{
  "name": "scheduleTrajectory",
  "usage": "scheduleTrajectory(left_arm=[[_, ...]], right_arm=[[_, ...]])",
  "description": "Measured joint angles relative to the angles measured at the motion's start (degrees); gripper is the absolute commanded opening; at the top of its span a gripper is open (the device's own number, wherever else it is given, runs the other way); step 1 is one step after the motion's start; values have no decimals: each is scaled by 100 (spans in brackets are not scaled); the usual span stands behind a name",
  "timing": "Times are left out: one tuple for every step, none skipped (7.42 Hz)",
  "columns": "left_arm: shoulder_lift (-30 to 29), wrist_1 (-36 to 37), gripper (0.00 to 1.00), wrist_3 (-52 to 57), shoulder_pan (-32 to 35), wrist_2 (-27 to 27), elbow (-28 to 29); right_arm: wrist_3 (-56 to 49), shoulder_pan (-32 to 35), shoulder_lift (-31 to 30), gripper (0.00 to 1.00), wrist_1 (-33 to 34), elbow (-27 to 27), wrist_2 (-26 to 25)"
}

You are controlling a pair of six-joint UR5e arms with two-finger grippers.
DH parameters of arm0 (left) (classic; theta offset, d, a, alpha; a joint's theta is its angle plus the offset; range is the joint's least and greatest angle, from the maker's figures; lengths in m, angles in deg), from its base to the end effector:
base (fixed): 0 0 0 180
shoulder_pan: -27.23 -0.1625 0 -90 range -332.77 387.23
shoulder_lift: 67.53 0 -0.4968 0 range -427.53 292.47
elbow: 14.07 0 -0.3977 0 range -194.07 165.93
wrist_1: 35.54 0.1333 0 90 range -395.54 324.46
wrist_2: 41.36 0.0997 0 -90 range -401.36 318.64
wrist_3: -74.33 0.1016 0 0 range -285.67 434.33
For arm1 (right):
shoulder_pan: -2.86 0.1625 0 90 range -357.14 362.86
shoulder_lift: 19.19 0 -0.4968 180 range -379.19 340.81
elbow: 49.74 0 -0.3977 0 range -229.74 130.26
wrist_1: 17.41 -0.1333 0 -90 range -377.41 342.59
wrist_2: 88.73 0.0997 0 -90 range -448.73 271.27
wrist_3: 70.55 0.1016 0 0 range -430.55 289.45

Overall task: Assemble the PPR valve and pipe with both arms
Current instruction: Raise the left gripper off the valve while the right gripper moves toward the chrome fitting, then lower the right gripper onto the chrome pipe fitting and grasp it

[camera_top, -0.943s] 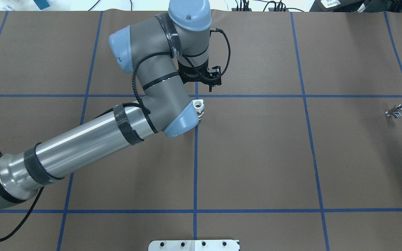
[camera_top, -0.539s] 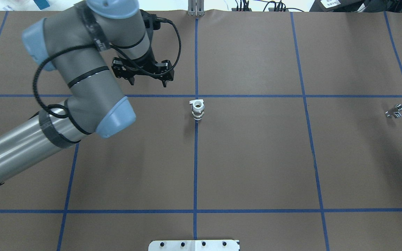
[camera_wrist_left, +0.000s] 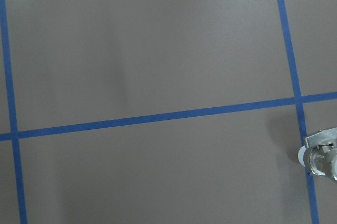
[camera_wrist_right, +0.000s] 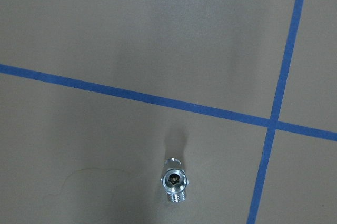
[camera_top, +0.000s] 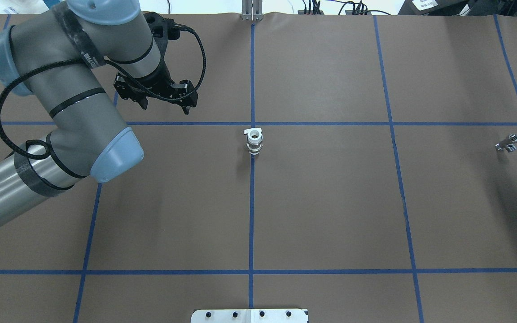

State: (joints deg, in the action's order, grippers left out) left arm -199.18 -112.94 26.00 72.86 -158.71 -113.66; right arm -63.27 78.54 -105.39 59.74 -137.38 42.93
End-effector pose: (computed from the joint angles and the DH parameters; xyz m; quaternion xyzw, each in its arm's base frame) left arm 0.4369 -0.5705 0.2318 0.0605 0.3866 0.0465 0.9191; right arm -0.0713 -0.5452 0.6972 0.0481 -0.3684 -0.1011 0.9229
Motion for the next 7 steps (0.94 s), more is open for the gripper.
scheduleTrajectory(left_arm=[[4, -9, 99, 5, 0, 1, 4], [6, -18, 99, 7, -1, 2, 10], [7, -25, 99, 7, -1, 2, 17], [7, -28, 99, 7, -2, 2, 24], [7, -32, 99, 6, -4, 2, 31], [7, -36, 99, 4, -7, 2, 33], [7, -38, 99, 4, -9, 2, 38]], right_arm=[[206, -100, 9, 99, -452, 261, 4], [573, -224, 12, 99, -787, 380, 9], [880, -346, 15, 99, -1001, 436, 7], [1017, -433, 14, 99, -1104, 482, -6], [1067, -494, 11, 99, -1145, 529, -20], [1084, -547, 8, 98, -1159, 569, -30], [1089, -602, 8, 92, -1164, 588, -38]])
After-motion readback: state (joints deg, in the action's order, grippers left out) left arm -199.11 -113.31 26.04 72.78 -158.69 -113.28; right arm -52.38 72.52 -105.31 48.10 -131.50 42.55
